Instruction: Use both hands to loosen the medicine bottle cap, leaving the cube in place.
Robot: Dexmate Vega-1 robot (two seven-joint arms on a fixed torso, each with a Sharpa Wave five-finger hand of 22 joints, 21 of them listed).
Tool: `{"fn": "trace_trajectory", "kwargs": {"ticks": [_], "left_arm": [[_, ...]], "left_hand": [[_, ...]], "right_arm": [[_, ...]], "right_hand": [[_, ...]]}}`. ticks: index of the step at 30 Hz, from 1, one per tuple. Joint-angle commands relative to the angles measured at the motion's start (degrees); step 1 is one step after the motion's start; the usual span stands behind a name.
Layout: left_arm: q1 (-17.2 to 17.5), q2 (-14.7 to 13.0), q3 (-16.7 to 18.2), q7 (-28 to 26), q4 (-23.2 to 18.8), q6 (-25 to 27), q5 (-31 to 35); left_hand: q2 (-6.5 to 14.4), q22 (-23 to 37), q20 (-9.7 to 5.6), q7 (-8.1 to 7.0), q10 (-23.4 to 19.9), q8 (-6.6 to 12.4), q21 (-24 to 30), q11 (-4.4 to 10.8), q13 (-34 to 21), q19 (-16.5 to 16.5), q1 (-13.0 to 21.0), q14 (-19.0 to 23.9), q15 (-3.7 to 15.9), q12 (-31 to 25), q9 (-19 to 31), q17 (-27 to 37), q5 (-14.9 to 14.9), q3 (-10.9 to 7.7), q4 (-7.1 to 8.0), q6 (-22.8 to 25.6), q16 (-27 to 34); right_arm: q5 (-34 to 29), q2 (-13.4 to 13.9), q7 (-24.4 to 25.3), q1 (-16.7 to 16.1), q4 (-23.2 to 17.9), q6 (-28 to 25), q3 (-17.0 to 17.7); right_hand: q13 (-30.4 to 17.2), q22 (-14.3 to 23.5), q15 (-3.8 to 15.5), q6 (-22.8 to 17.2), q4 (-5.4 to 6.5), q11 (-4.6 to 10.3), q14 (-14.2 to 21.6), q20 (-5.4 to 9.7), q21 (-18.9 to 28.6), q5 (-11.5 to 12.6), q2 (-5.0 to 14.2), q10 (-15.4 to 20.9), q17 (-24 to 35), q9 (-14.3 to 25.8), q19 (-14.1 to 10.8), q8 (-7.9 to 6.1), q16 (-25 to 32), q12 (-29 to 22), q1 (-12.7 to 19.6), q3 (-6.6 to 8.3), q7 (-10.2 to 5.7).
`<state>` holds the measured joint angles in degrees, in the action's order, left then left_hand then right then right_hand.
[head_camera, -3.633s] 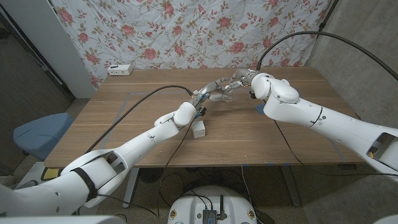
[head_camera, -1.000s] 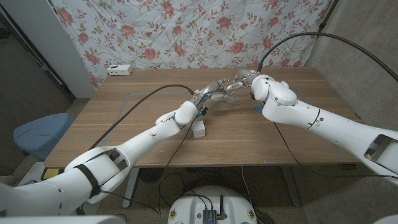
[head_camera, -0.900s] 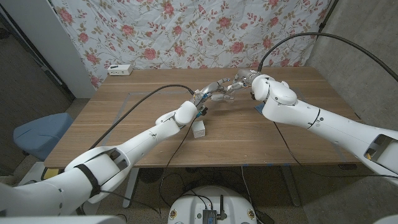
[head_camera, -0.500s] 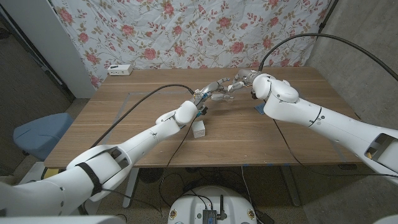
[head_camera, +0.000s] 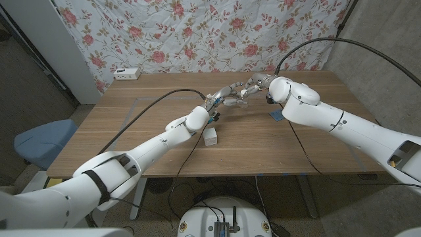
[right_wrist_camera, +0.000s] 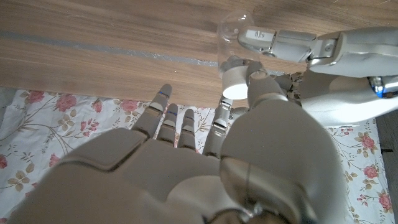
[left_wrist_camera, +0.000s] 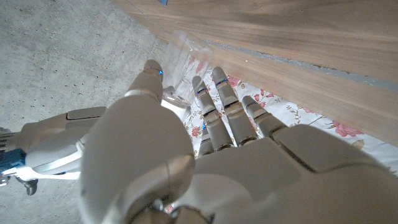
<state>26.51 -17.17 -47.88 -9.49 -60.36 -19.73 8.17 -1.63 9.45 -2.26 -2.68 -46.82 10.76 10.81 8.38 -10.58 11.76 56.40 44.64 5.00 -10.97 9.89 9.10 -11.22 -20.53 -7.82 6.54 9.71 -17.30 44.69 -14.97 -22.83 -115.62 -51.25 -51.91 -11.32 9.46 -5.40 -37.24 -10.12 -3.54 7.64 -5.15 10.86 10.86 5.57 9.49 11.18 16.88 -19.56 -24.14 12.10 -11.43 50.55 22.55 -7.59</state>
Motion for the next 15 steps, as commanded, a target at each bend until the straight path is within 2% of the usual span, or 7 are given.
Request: {"fn": "trace_trajectory", "kwargs": {"ticks": [1,15], "left_arm": [[-0.3,0.2,-0.2,0.0,0.5,-0.1,-0.1],[-0.6,0.6,-0.4,0.1,1.2,-0.2,-0.2]], "left_hand": [[0.1,0.1,-7.70,-0.21,-0.5,-0.14,-0.2,-0.22,-0.1,0.2,-0.3,0.0,6.03,-0.3,0.1,0.0,0.1,-0.34,-0.06,0.1,0.1],[0.3,0.1,-7.63,-0.47,-0.6,-0.15,-0.2,-0.26,-0.2,0.2,-0.4,0.1,6.04,-0.3,0.1,0.0,0.1,-0.49,0.00,0.1,0.1]], "right_arm": [[3.5,0.5,-0.1,-0.4,0.8,2.3,1.8],[7.6,1.4,0.2,-1.4,0.7,3.4,3.8]], "right_hand": [[-0.3,0.2,0.43,0.2,0.12,0.77,0.1,0.33,0.0,0.6,0.66,-0.1,0.1,0.0,0.0,0.20,-0.1,0.2,1.0,0.78,-0.70],[-0.3,0.2,0.66,1.7,0.29,1.25,-0.3,0.92,-0.1,1.0,2.38,-0.8,0.2,-0.4,0.5,1.23,-0.2,0.4,2.2,1.75,-1.82]]}}
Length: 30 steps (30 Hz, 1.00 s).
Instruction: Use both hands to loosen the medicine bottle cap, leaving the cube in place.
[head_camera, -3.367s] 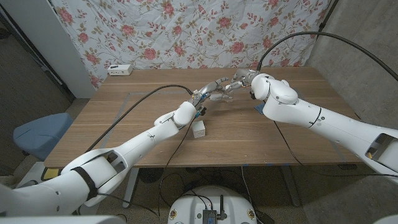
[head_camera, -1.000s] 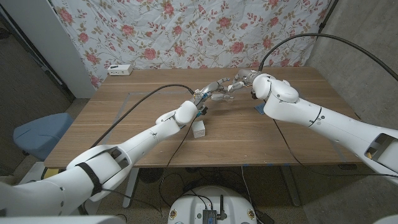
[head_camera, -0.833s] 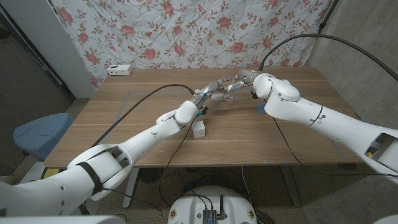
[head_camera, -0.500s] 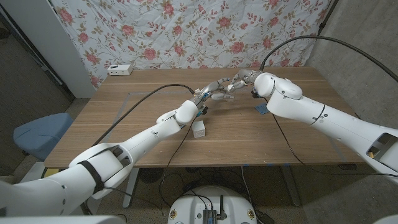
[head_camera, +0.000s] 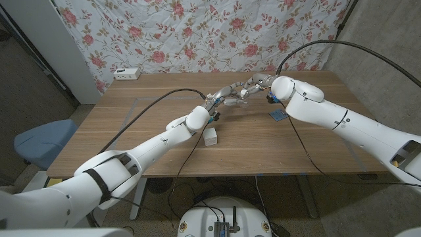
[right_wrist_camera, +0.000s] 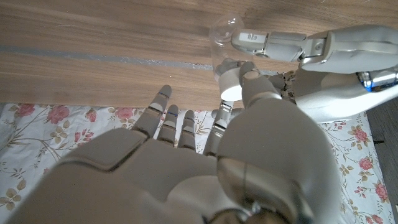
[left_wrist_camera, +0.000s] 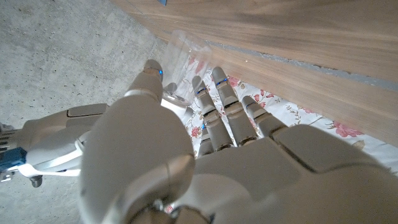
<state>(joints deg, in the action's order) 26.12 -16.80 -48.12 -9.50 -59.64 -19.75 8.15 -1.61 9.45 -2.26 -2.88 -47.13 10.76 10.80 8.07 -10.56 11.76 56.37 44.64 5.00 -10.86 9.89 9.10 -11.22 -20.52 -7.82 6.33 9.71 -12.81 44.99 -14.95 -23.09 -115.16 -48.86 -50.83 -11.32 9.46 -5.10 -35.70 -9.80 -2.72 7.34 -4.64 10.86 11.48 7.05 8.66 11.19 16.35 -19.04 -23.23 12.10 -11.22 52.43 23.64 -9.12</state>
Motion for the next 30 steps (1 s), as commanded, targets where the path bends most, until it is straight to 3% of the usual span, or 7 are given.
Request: {"fn": "trace_trajectory", "kwargs": {"ticks": [1,30], "left_arm": [[-0.2,0.2,-0.2,0.1,0.4,-0.2,-0.3],[-0.3,0.4,-0.3,0.1,0.8,-0.2,-0.4]], "left_hand": [[0.3,0.1,-7.63,-0.28,-0.3,-0.15,-0.2,0.01,-0.2,0.2,-0.4,0.1,6.05,-0.4,0.1,0.0,0.1,-0.51,0.00,0.3,0.1],[0.4,0.1,-7.48,-0.34,-0.6,-0.16,-0.2,0.25,-0.2,0.1,-0.7,0.2,5.87,-0.4,0.1,0.0,0.1,-0.75,0.05,0.3,0.1]], "right_arm": [[3.3,1.2,0.2,-1.1,0.2,0.9,2.8],[7.6,2.4,0.2,-1.1,0.5,3.1,3.7]], "right_hand": [[-0.3,0.2,0.41,0.2,-0.06,0.47,0.0,0.49,-0.1,0.5,1.08,0.0,0.2,0.1,0.0,0.39,-0.2,0.2,0.5,0.79,-0.34],[-0.2,0.2,0.59,1.9,-0.32,0.94,-0.4,1.03,-0.1,1.7,2.56,-0.7,0.1,-0.6,0.6,2.04,-0.3,0.1,3.3,2.51,-2.40]]}}
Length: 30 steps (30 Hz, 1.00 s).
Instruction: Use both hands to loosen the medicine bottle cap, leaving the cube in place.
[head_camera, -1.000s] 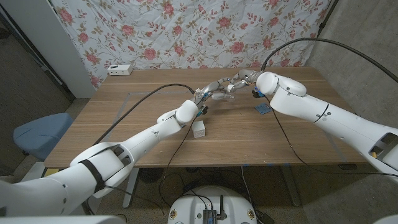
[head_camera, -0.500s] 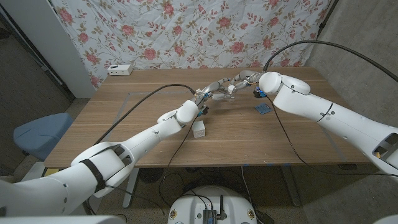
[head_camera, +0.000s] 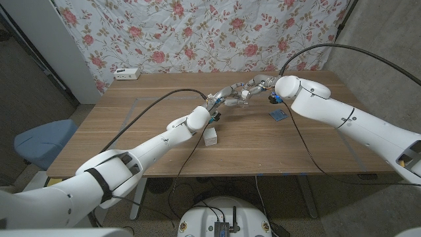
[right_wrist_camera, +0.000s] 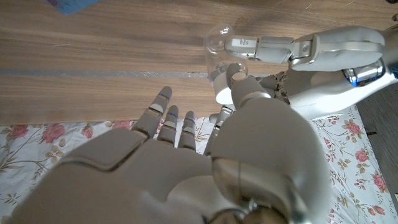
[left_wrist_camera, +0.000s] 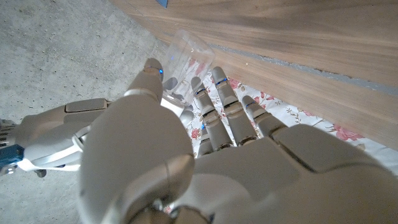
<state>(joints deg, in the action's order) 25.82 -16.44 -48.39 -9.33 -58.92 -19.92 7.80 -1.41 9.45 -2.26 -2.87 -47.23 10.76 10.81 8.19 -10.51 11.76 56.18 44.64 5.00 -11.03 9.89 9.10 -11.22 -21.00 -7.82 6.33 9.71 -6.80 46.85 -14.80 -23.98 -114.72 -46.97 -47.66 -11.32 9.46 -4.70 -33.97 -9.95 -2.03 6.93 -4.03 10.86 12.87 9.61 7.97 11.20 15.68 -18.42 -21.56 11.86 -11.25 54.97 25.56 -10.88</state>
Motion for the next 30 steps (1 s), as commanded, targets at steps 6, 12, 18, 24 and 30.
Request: {"fn": "trace_trajectory", "kwargs": {"ticks": [6,12,18,24,30], "left_arm": [[0.0,0.1,-0.1,-0.2,0.1,-0.1,0.0],[-0.2,0.2,-0.1,-0.1,0.5,-0.4,-0.1],[-0.3,0.4,-0.2,-0.1,0.8,-0.5,0.0],[-0.4,0.4,-0.2,-0.2,0.9,-0.4,0.0],[-0.3,0.4,-0.2,-0.3,0.8,-0.2,0.0]], "left_hand": [[0.1,0.1,-7.53,-0.31,-0.6,-0.14,-0.2,0.06,-0.3,0.1,-0.4,0.2,5.98,-0.3,0.1,0.0,0.1,-0.36,-0.04,0.3,0.1],[0.1,0.1,-7.55,-0.35,-0.6,-0.14,-0.2,0.19,-0.3,0.1,-0.5,0.2,5.95,-0.3,0.1,0.0,0.2,-0.39,-0.04,0.3,0.1],[0.1,0.1,-7.59,-0.44,-0.7,-0.18,-0.2,0.13,-0.3,0.1,-0.5,0.1,5.93,-0.3,0.1,0.0,0.2,-0.42,-0.06,0.2,0.1],[0.1,0.1,-7.59,-0.69,-0.6,-0.19,-0.2,0.10,-0.3,0.1,-0.5,0.1,5.94,-0.3,0.1,0.0,0.2,-0.46,-0.10,0.2,0.0],[0.1,0.1,-7.55,-0.70,-0.4,-0.18,-0.2,0.12,-0.3,0.1,-0.5,0.1,5.91,-0.2,0.1,0.0,0.2,-0.53,-0.11,0.2,0.1]], "right_arm": [[2.3,0.7,0.2,-0.3,-0.2,1.3,1.0],[3.2,0.8,0.0,-0.3,-0.1,1.7,1.4],[3.9,1.0,-0.1,-0.4,0.0,2.1,1.7],[4.7,1.2,-0.7,-0.3,0.5,3.1,1.9],[5.6,1.4,-1.2,-0.3,0.7,3.7,2.3]], "right_hand": [[-0.2,0.2,0.07,2.7,-0.23,0.22,0.0,0.30,-0.1,0.6,-0.37,-0.3,0.0,-0.2,0.0,1.88,0.0,0.1,1.5,0.78,-1.12],[-0.2,0.2,-0.28,4.6,0.03,-0.67,-0.1,-0.17,0.0,0.6,-1.64,-0.8,-0.1,-0.6,-0.2,3.28,-0.1,0.2,1.2,0.06,-0.38],[-0.2,0.2,-0.84,6.0,-0.13,-1.24,-0.3,-0.59,0.0,0.5,-3.06,-1.4,-0.3,-1.0,-0.1,4.34,-0.3,0.2,1.1,-0.55,0.74],[-0.3,0.2,-1.31,7.8,-0.06,-1.56,-0.6,-0.96,-0.1,0.3,-4.11,-2.3,-0.3,-1.2,0.1,5.51,-0.5,0.3,0.9,-1.07,1.51],[-0.3,0.2,-1.85,9.2,-0.01,-1.82,-1.0,-1.31,-0.1,0.1,-4.94,-2.9,-0.4,-1.4,0.4,6.39,-0.6,0.4,0.9,-1.45,2.69]]}}
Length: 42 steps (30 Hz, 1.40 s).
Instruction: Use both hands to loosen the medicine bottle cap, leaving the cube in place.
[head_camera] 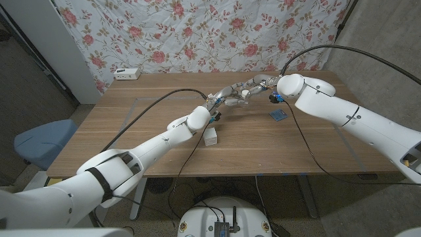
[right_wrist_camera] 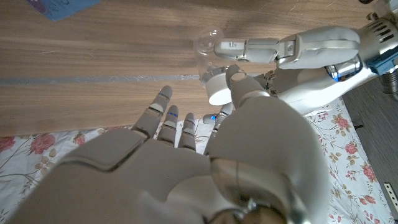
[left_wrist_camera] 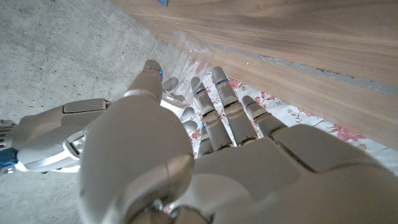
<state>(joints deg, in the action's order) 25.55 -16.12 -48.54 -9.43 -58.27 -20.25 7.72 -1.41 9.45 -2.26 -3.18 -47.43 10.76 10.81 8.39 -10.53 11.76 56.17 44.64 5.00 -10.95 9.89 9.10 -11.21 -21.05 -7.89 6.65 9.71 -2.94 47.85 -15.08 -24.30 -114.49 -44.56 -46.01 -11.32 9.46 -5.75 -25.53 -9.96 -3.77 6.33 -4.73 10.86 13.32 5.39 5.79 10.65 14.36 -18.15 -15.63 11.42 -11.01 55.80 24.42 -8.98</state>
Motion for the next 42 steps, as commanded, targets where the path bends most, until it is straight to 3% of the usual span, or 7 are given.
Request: {"fn": "trace_trajectory", "kwargs": {"ticks": [1,5,12,20,42], "left_arm": [[0.0,0.1,-0.1,-0.2,0.2,0.0,0.0],[0.0,0.1,-0.1,-0.2,0.3,0.0,0.0],[-0.2,0.2,-0.1,-0.1,0.4,0.0,0.0],[-0.3,0.4,-0.2,0.0,0.9,-0.2,-0.1],[-0.2,0.5,-0.2,-0.3,1.1,-0.4,-0.2]], "left_hand": [[0.1,0.1,-7.59,-0.40,-0.2,-0.18,-0.2,-0.14,-0.3,0.1,-0.5,0.1,5.91,-0.3,0.1,0.0,0.2,-0.49,-0.05,-0.1,0.1],[0.1,0.1,-7.55,-0.38,-0.2,-0.19,-0.2,-0.11,-0.3,0.1,-0.5,0.1,5.91,-0.3,0.1,0.0,0.2,-0.52,-0.06,-0.1,0.1],[0.1,0.1,-7.55,-0.55,-0.3,-0.16,-0.2,-0.11,-0.3,0.1,-0.6,0.1,5.92,-0.3,0.1,0.0,0.2,-0.57,-0.09,-0.1,0.0],[0.1,0.1,-7.53,-0.58,-0.2,-0.13,-0.2,-0.16,-0.3,0.1,-0.6,0.1,5.89,-0.3,0.1,0.0,0.2,-0.63,-0.09,0.0,0.0],[0.0,0.1,-7.56,-0.61,-0.2,-0.10,-0.2,-0.08,-0.3,0.1,-0.8,-0.1,5.79,-0.3,0.1,0.0,0.2,-0.74,-0.12,0.2,0.0]], "right_arm": [[1.8,0.4,-0.9,0.1,0.5,1.3,0.6],[1.7,0.5,-0.7,0.1,0.2,0.8,0.6],[0.9,0.4,0.1,0.2,-0.6,-1.1,0.0],[-2.2,-0.1,0.4,1.9,-1.4,-4.9,-2.8],[-6.2,-1.0,0.8,4.6,-2.3,-10.1,-7.0]], "right_hand": [[-0.3,0.2,-0.88,0.9,0.11,-0.12,-0.4,-0.64,-0.1,-0.4,-0.96,-0.9,0.1,-0.1,0.1,0.60,-0.2,0.2,-0.2,-0.48,1.15],[-0.3,0.2,-1.27,1.6,0.54,-0.29,-0.8,-0.94,-0.1,-0.8,-1.57,-1.2,0.2,-0.2,0.3,1.05,-0.3,0.1,-1.0,-1.04,1.97],[-0.3,0.2,-1.85,2.2,2.31,-0.97,-1.1,-1.49,-0.1,-2.1,-3.06,-1.6,0.5,-0.3,0.4,1.64,-0.2,-0.1,-5.2,-3.25,3.32],[-0.3,0.3,-1.99,2.2,3.96,-1.20,-1.1,-1.75,0.0,-3.0,-3.65,-1.6,0.7,-0.3,0.2,1.84,0.1,-0.3,-9.1,-5.06,4.42],[-0.4,0.3,-2.14,-1.1,5.51,-1.54,-0.5,-2.07,0.3,-3.1,-4.79,-0.9,0.8,0.1,-0.6,0.48,0.4,-0.6,-14.1,-7.49,7.12]]}}
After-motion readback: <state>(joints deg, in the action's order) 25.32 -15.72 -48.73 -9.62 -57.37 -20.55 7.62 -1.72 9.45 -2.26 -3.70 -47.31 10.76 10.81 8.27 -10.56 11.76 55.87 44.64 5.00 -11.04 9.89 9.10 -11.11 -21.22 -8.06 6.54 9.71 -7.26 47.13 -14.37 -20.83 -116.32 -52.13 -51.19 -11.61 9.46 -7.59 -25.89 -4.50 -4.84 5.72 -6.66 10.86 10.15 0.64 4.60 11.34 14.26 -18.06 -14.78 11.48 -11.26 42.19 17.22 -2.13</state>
